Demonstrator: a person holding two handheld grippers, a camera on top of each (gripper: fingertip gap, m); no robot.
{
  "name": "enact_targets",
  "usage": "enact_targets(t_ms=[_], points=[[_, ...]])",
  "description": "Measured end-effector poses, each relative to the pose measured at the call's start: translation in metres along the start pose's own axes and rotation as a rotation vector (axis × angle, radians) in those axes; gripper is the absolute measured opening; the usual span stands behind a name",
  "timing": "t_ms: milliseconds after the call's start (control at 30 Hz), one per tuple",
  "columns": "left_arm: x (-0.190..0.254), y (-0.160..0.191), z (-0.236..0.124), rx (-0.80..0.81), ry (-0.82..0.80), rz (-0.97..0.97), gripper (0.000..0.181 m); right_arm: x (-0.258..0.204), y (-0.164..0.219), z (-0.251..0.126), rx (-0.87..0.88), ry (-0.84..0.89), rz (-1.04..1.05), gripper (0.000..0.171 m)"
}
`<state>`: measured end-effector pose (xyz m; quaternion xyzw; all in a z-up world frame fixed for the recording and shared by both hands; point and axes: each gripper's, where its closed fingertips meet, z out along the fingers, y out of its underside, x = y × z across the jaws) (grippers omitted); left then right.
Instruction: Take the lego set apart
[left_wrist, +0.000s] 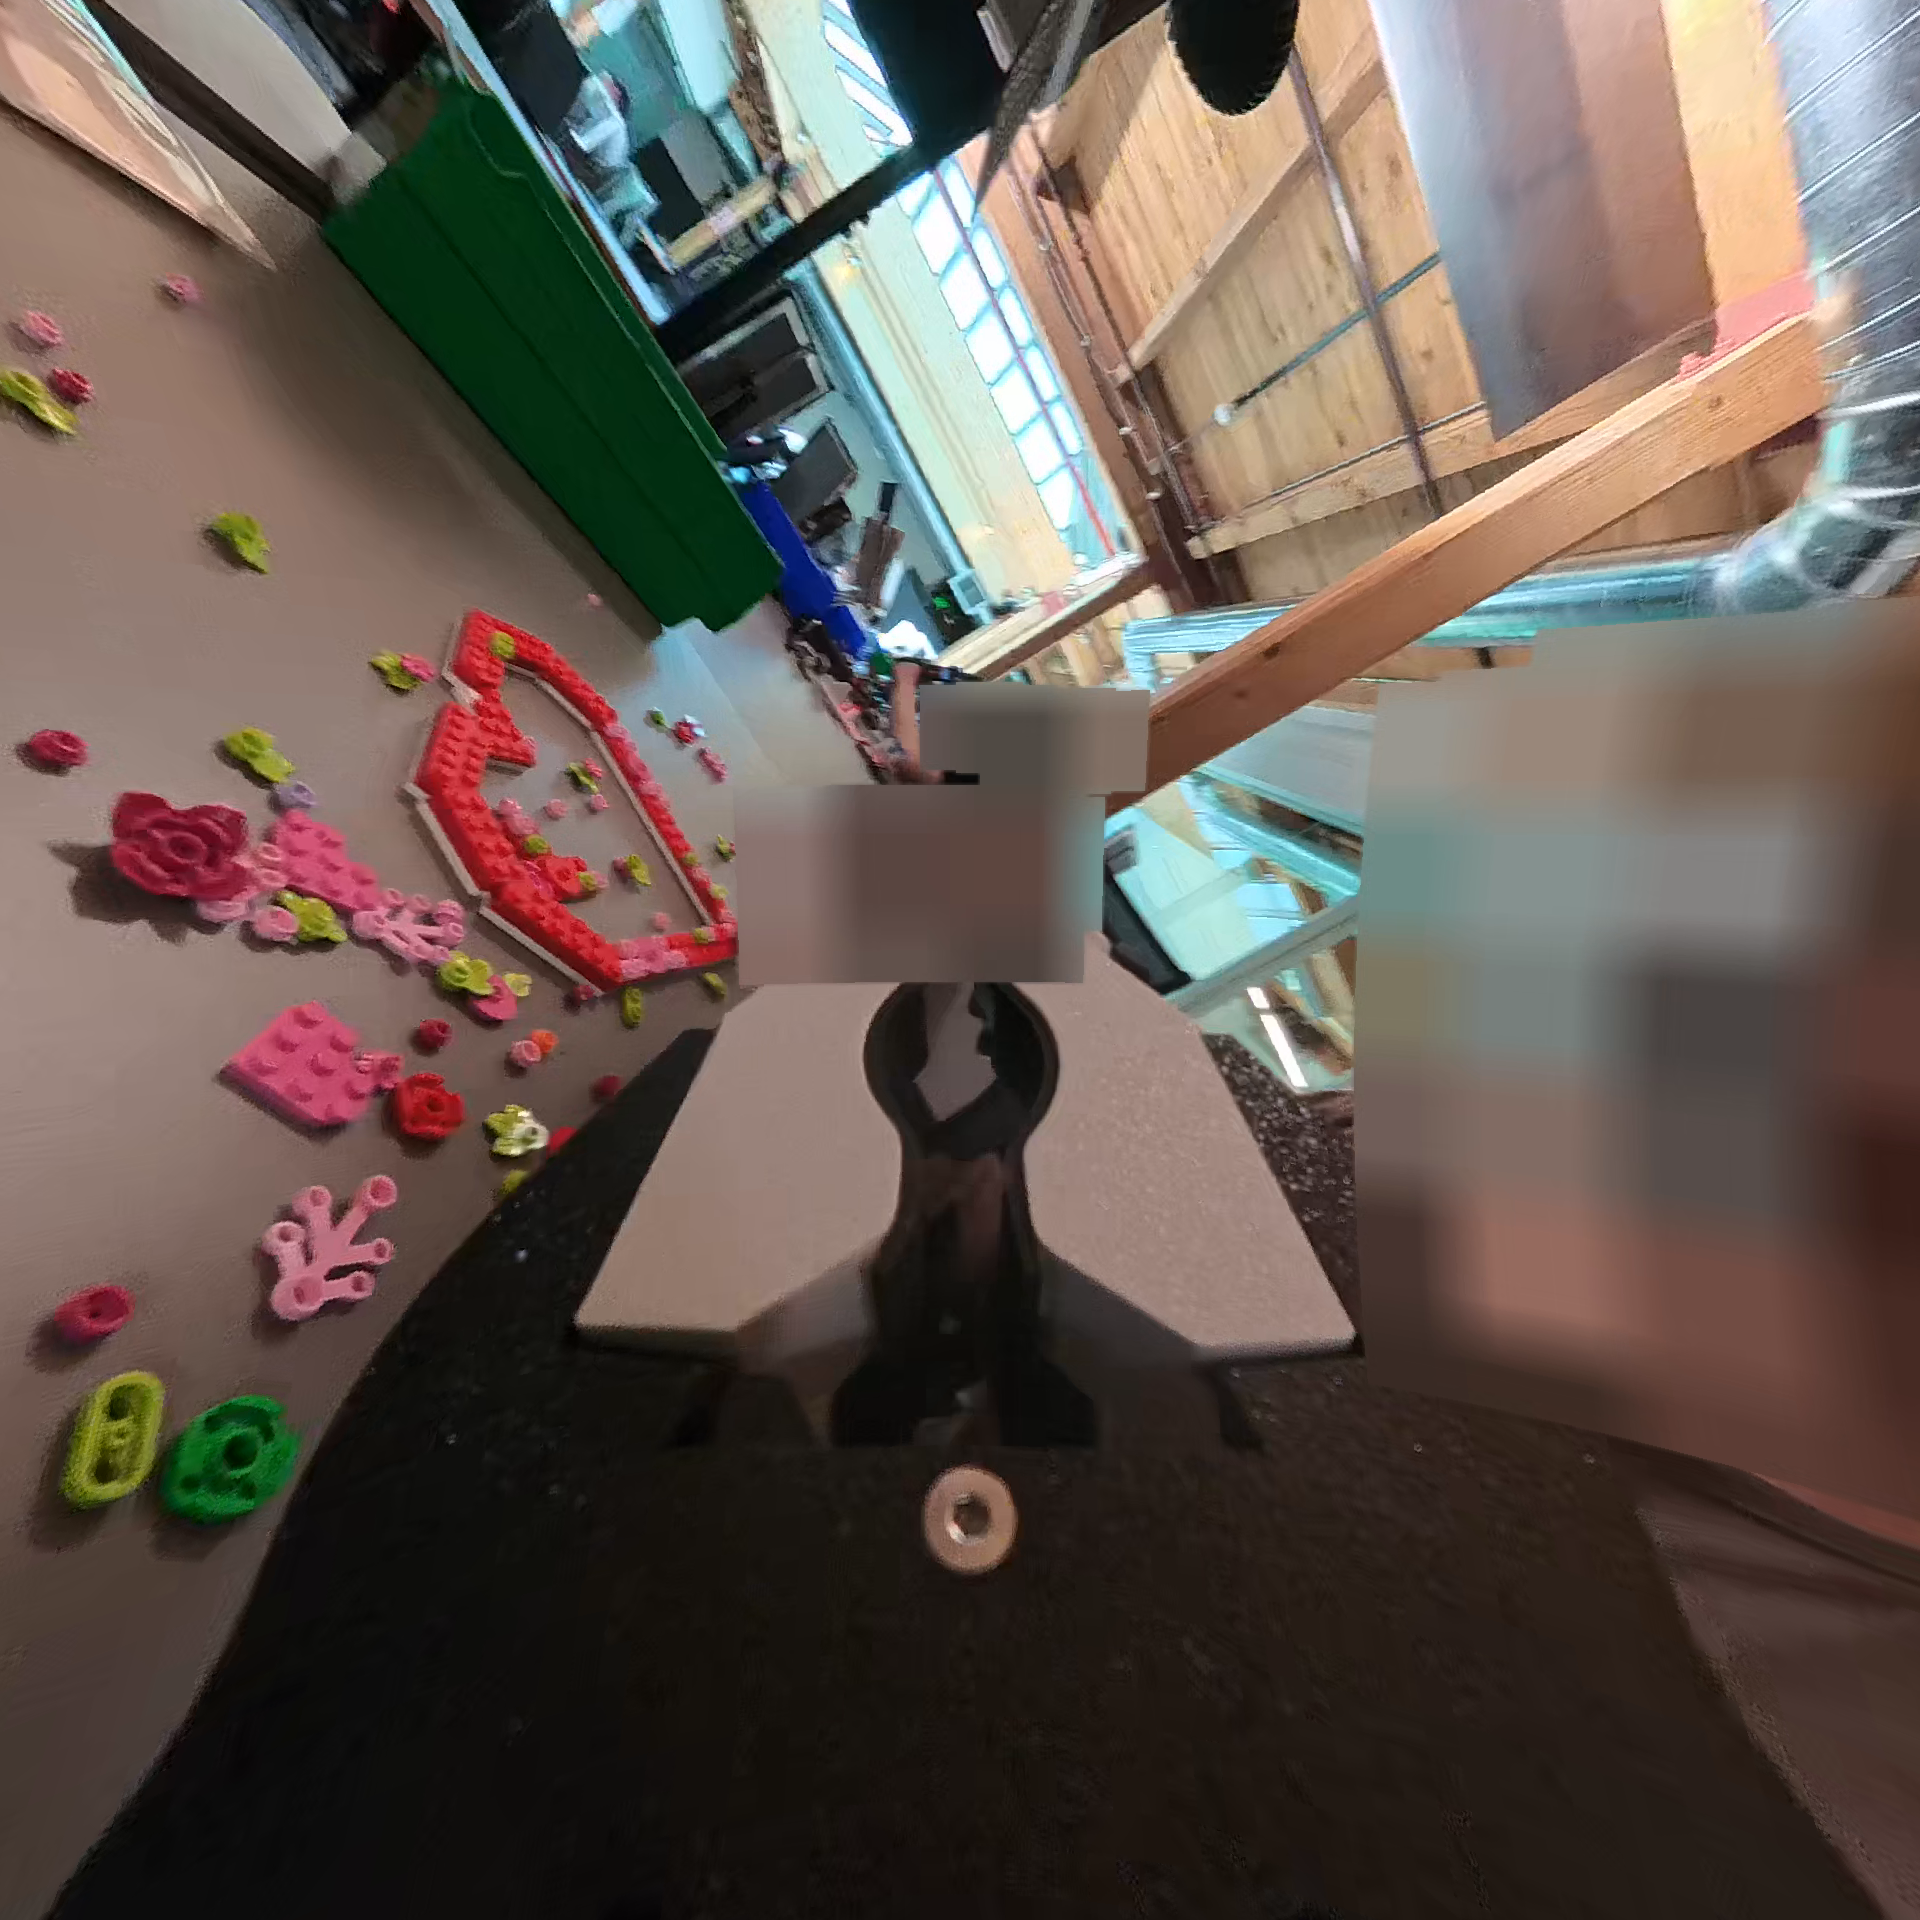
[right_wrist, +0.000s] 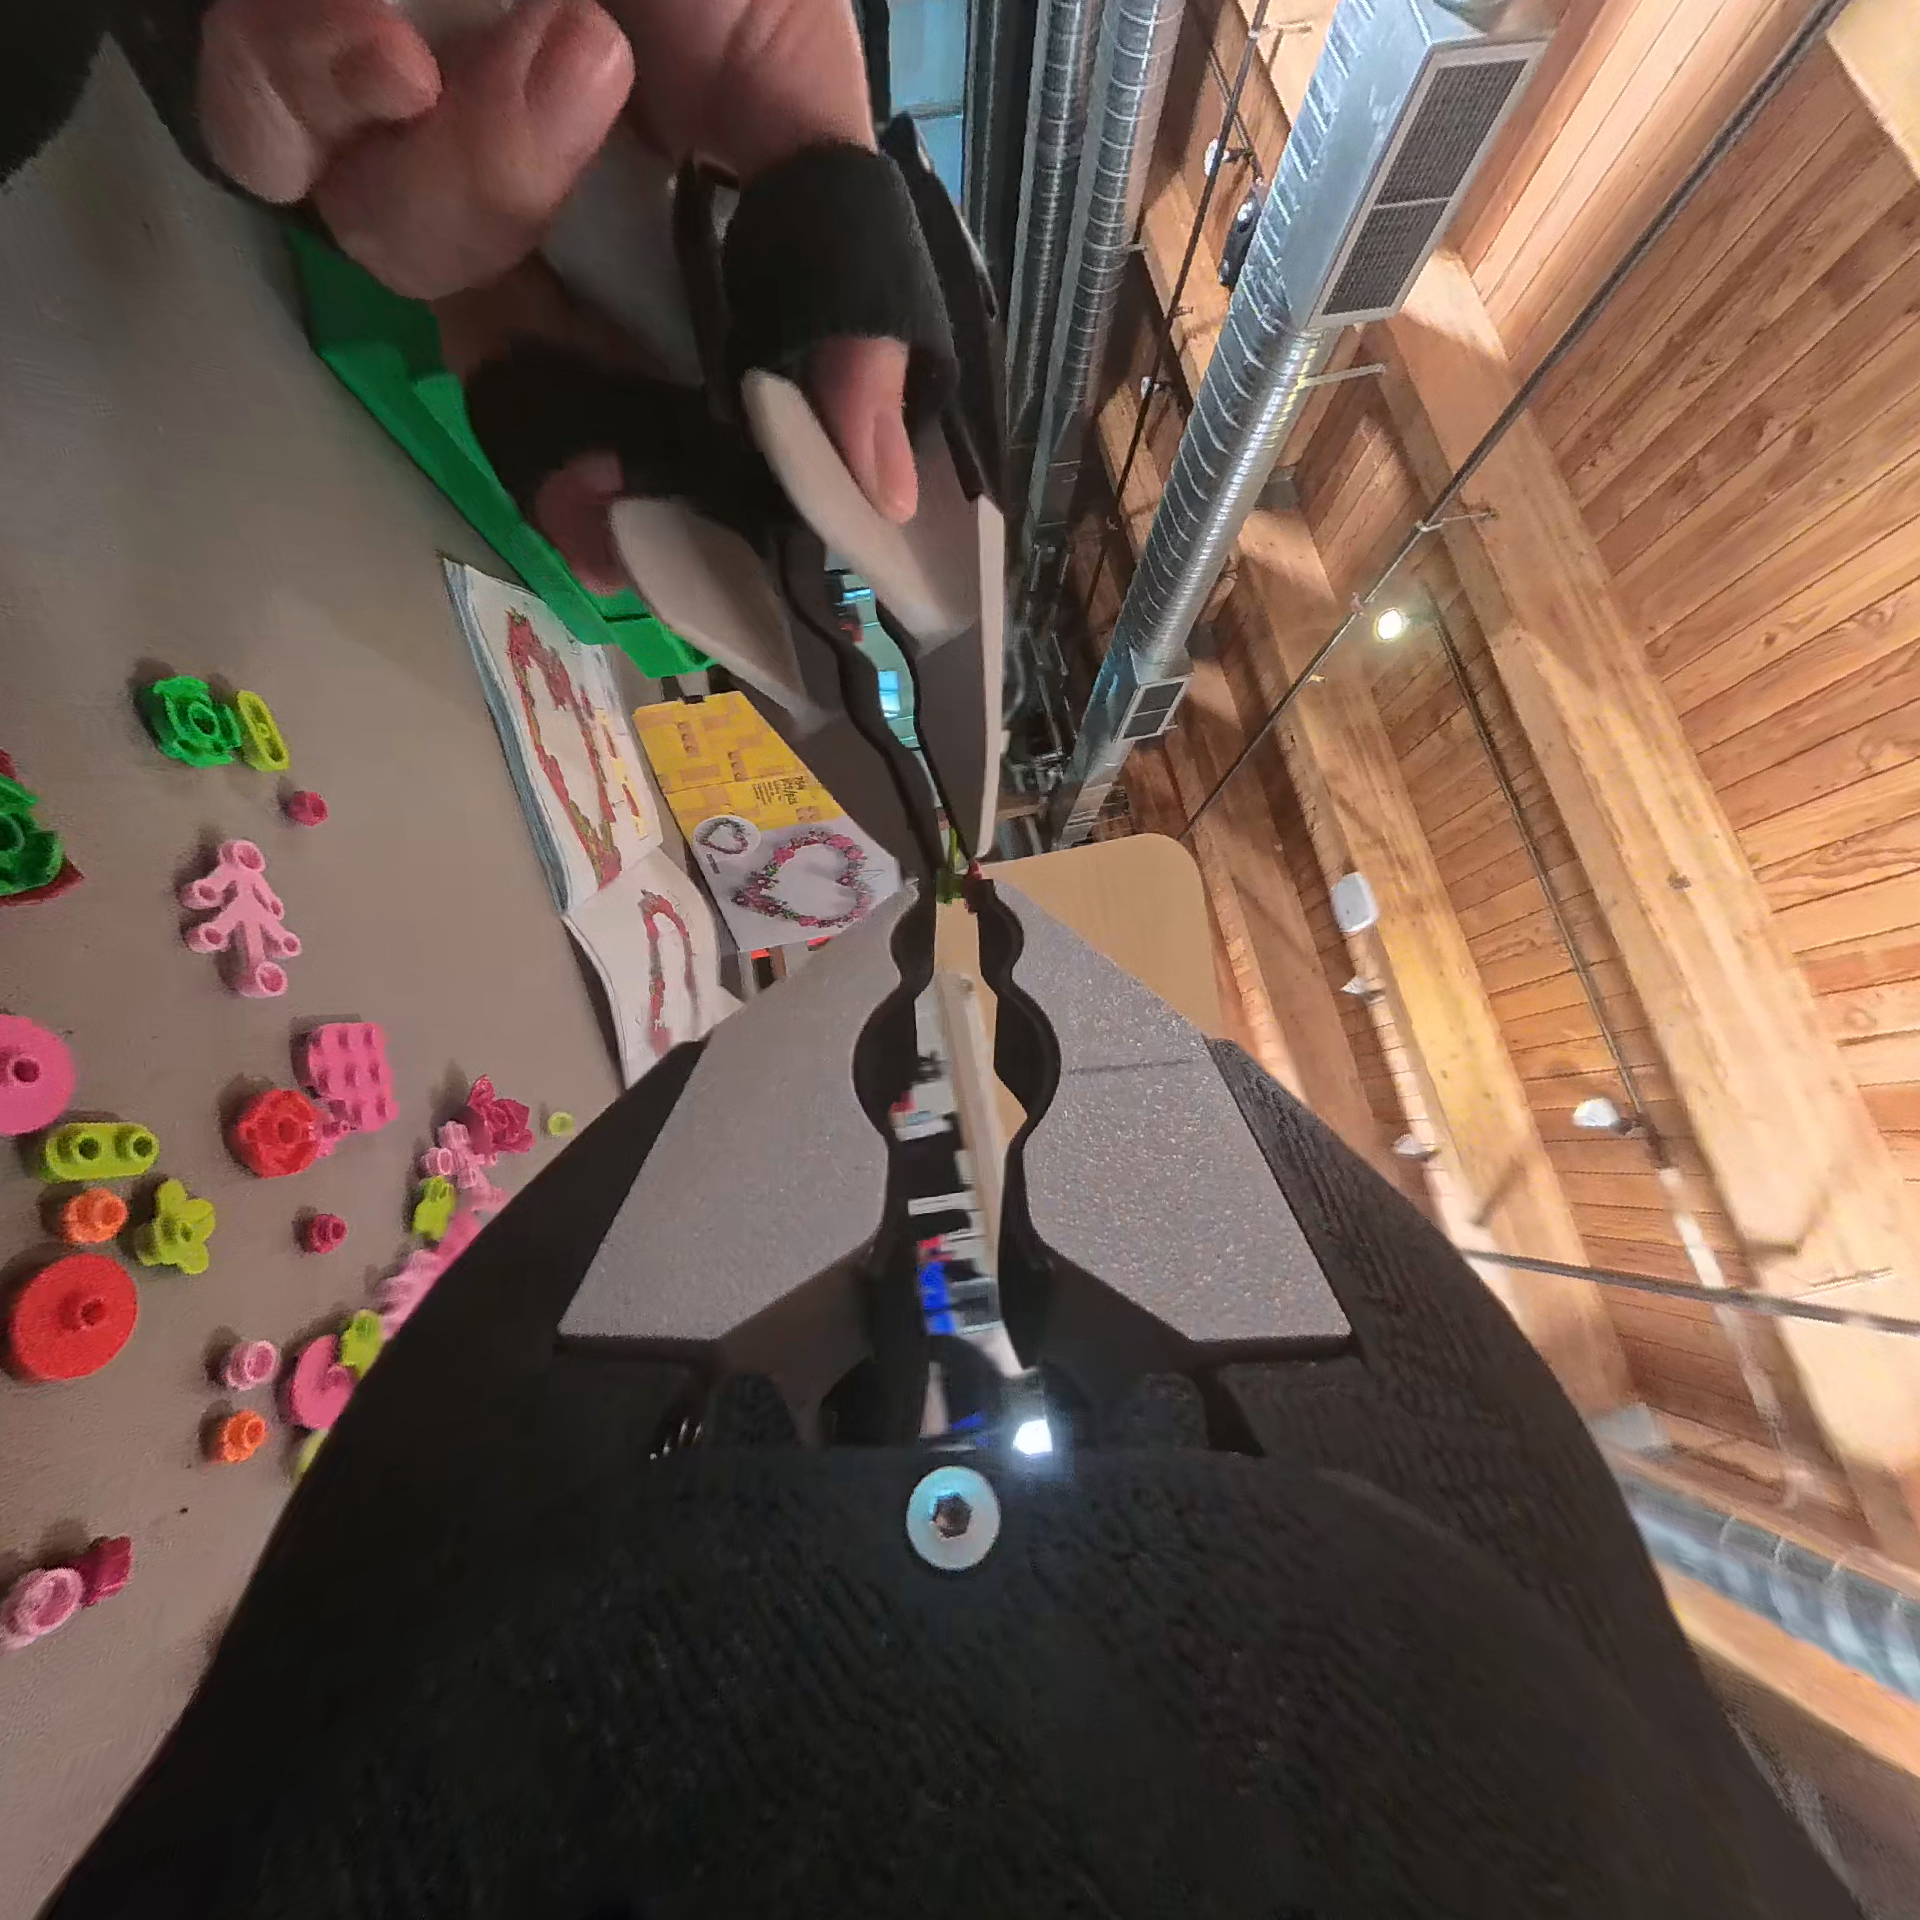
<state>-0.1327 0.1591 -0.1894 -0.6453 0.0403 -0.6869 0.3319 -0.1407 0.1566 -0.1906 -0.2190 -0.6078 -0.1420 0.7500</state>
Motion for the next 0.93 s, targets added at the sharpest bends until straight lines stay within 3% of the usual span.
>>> enact_targets(t_ms=[33, 133, 233, 367, 733, 933], points=[[-0.005, -0.001, -0.001, 0.007, -0.057, 0.05, 0.0, -0.004, 0.001, 0.001, 0.007, -0.053, 0.11, 0.007], [-0.018, -0.009, -0.007, 0.039, -0.227, 0.228, 0.0, -0.009, 0.0, 0.005, 0.034, -0.233, 0.614, 0.017], [-0.033, -0.01, -0.013, -0.018, -0.422, 0.436, 0.0, -0.015, 0.011, 0.009, -0.012, -0.313, 0.803, 0.022], [-0.04, -0.01, -0.013, -0.063, -0.534, 0.545, 0.0, -0.032, 0.011, 0.011, -0.06, -0.369, 0.736, 0.015], [-0.051, -0.005, -0.011, -0.114, -0.611, 0.574, 0.0, -0.045, 0.023, 0.017, -0.203, -0.352, 0.672, 0.008], [-0.061, -0.011, -0.008, -0.172, -0.77, 0.762, 0.0, -0.046, 0.033, 0.017, -0.288, -0.292, 0.45, 0.007]])
